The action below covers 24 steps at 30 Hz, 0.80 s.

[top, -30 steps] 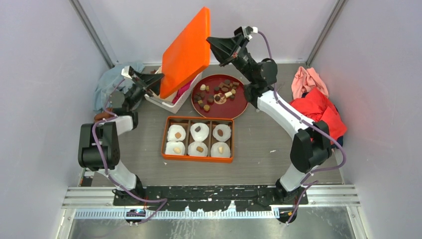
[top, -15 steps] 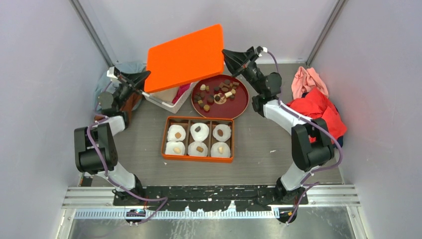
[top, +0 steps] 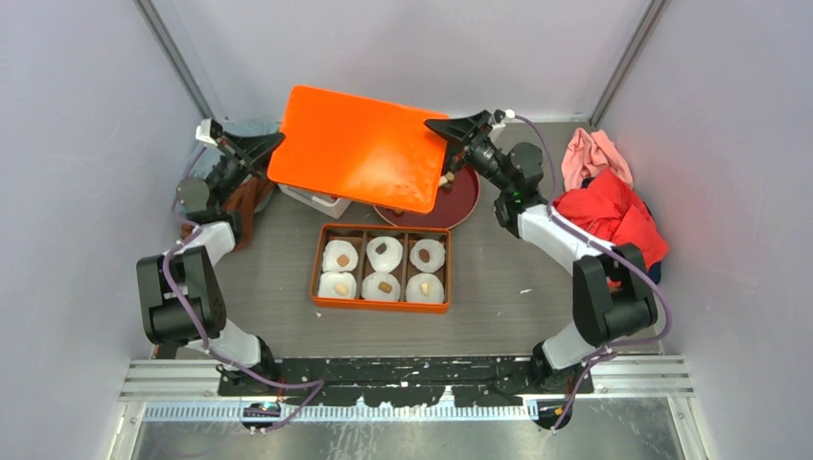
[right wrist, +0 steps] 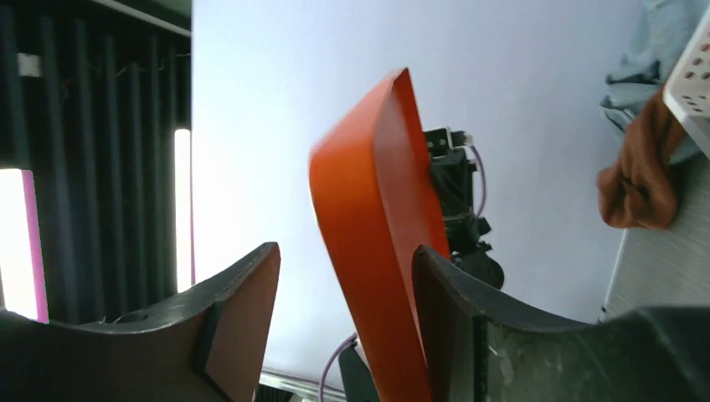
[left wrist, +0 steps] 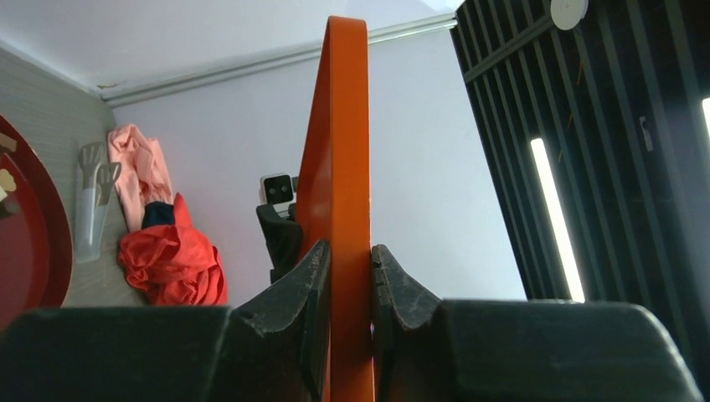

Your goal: Pack the chocolate

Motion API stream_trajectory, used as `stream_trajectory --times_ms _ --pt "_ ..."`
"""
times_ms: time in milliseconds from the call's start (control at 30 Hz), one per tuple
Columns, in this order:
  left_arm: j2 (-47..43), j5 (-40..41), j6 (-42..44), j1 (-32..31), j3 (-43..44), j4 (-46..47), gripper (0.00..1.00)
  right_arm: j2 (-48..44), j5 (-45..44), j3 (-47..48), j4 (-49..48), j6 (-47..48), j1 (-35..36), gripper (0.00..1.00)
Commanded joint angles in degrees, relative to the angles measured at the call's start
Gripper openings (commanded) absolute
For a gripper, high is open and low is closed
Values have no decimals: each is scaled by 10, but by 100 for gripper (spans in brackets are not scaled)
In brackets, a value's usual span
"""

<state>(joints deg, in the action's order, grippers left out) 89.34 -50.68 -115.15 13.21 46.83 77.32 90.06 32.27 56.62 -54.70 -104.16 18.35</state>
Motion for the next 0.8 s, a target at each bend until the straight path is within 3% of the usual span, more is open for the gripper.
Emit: stream_trajectory --times_ms 0,167,367,567,767 --pt "-33 -9 -11 6 11 47 9 -87 22 21 164 144 -4 60" --pt "-52 -23 -11 6 -15 47 9 -146 5 36 381 305 -4 40" --pt "-88 -45 2 6 -80 47 14 -165 15 -15 418 330 -4 17" --pt "-139 -83 59 6 -178 44 47 -156 57 -70 392 344 -7 9" --pt "-154 -106 112 6 -257 -2 59 -119 118 -104 352 353 -8 7"
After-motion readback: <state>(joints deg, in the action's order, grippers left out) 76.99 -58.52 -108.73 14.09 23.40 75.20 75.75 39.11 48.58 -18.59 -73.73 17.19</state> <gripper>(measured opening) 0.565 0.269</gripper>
